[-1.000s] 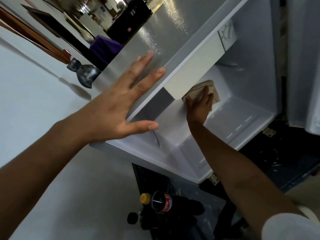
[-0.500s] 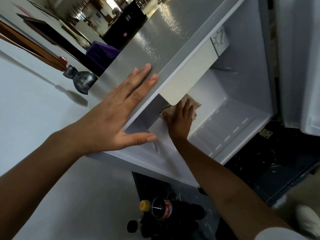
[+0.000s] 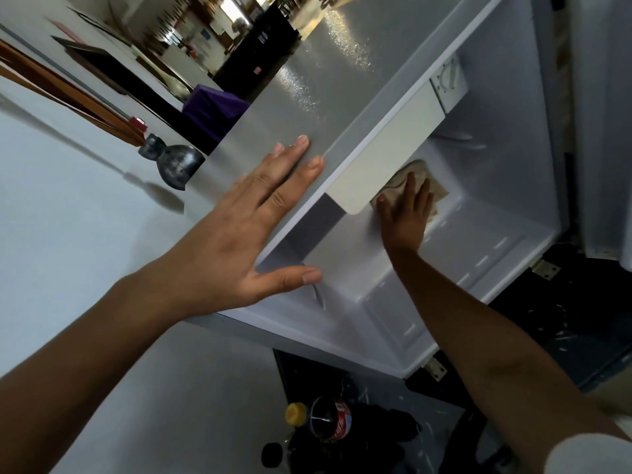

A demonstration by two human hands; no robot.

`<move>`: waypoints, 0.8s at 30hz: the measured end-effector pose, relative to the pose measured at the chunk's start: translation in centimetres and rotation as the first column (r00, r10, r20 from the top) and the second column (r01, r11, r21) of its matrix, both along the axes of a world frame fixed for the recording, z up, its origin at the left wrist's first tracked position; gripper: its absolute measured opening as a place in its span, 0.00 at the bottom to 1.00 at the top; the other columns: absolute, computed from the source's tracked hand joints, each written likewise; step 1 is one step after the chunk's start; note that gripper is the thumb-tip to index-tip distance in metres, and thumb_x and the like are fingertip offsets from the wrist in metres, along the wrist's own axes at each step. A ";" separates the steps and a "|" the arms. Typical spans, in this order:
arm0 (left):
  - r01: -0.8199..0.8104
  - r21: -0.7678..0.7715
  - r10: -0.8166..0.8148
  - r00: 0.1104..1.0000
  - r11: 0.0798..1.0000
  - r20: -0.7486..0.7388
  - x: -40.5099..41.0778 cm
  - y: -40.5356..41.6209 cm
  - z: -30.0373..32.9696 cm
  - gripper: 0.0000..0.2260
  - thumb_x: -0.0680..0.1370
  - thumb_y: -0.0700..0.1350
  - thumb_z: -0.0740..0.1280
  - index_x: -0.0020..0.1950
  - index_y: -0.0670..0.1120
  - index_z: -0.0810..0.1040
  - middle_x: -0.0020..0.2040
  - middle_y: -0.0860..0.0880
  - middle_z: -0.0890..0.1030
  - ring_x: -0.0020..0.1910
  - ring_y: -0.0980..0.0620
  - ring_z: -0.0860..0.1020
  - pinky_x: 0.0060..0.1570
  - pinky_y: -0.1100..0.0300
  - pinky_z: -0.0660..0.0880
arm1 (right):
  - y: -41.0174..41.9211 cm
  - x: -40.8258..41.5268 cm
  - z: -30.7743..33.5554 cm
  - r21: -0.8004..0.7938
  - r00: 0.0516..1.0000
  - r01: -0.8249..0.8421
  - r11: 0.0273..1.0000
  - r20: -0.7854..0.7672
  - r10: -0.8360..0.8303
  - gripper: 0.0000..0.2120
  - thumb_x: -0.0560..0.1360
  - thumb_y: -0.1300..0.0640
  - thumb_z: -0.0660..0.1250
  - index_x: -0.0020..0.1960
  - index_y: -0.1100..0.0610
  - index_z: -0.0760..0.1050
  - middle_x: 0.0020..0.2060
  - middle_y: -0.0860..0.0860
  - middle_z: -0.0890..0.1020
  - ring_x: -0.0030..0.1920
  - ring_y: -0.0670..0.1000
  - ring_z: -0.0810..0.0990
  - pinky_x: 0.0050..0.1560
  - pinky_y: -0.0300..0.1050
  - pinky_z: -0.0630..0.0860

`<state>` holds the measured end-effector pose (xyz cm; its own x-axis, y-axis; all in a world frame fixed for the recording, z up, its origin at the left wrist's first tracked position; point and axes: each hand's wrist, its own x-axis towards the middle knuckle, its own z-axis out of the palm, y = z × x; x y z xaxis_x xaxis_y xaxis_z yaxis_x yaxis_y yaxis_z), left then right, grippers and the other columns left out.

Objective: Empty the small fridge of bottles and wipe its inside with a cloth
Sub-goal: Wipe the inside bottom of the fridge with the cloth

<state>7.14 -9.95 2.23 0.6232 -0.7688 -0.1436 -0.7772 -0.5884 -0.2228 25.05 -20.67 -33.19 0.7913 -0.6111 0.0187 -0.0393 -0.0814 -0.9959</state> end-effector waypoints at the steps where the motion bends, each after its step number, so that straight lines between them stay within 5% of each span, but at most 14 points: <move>1: -0.004 -0.003 0.004 1.000 1.000 -0.003 0.0 0.0 0.0 0.43 0.77 0.65 0.63 0.83 0.47 0.47 0.84 0.49 0.44 0.83 0.48 0.45 0.74 0.36 0.60 | 1.2 -0.5 0.1 -0.031 1.000 0.004 1.000 0.013 -0.004 0.37 0.76 0.35 0.59 0.80 0.47 0.52 0.81 0.58 0.53 0.80 0.65 0.51 0.76 0.65 0.56; 6: -0.035 -0.078 0.029 0.997 0.996 -0.073 0.4 0.5 0.0 0.33 0.82 0.56 0.57 0.83 0.50 0.48 0.84 0.52 0.45 0.82 0.51 0.45 0.77 0.38 0.56 | 7.2 -4.2 0.2 -0.092 0.996 -0.062 0.994 0.064 0.068 0.35 0.78 0.40 0.62 0.80 0.47 0.52 0.81 0.57 0.52 0.80 0.65 0.49 0.75 0.68 0.58; 12: -0.022 -0.001 0.022 0.997 1.000 -0.072 0.6 2.7 1.1 0.35 0.81 0.57 0.60 0.83 0.49 0.48 0.84 0.52 0.46 0.82 0.49 0.48 0.76 0.40 0.59 | 4.0 -3.0 -1.0 -0.143 0.995 -0.054 0.988 0.080 0.066 0.37 0.76 0.36 0.62 0.80 0.47 0.55 0.81 0.58 0.54 0.80 0.65 0.52 0.75 0.67 0.57; 17: -0.022 0.013 0.022 1.000 1.000 -0.021 0.4 2.7 0.9 0.34 0.81 0.58 0.57 0.83 0.53 0.45 0.83 0.55 0.44 0.82 0.53 0.47 0.76 0.46 0.59 | -0.7 -0.4 -0.4 -0.063 0.999 0.007 0.998 0.033 -0.005 0.37 0.76 0.33 0.61 0.80 0.46 0.53 0.81 0.55 0.53 0.80 0.61 0.51 0.77 0.64 0.57; 24: -0.017 -0.007 0.016 0.999 1.000 -0.042 0.4 2.8 0.8 0.32 0.82 0.56 0.56 0.83 0.52 0.46 0.83 0.54 0.45 0.82 0.52 0.47 0.77 0.45 0.59 | 5.5 -3.4 -1.2 0.022 0.999 -0.042 0.999 0.028 0.041 0.37 0.76 0.36 0.61 0.80 0.46 0.52 0.81 0.56 0.52 0.80 0.62 0.50 0.75 0.65 0.59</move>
<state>7.54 -7.10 3.01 0.6295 -0.7595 -0.1642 -0.7759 -0.6029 -0.1858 21.64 -15.18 -34.44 0.8155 -0.5781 0.0277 -0.0085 -0.0599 -0.9982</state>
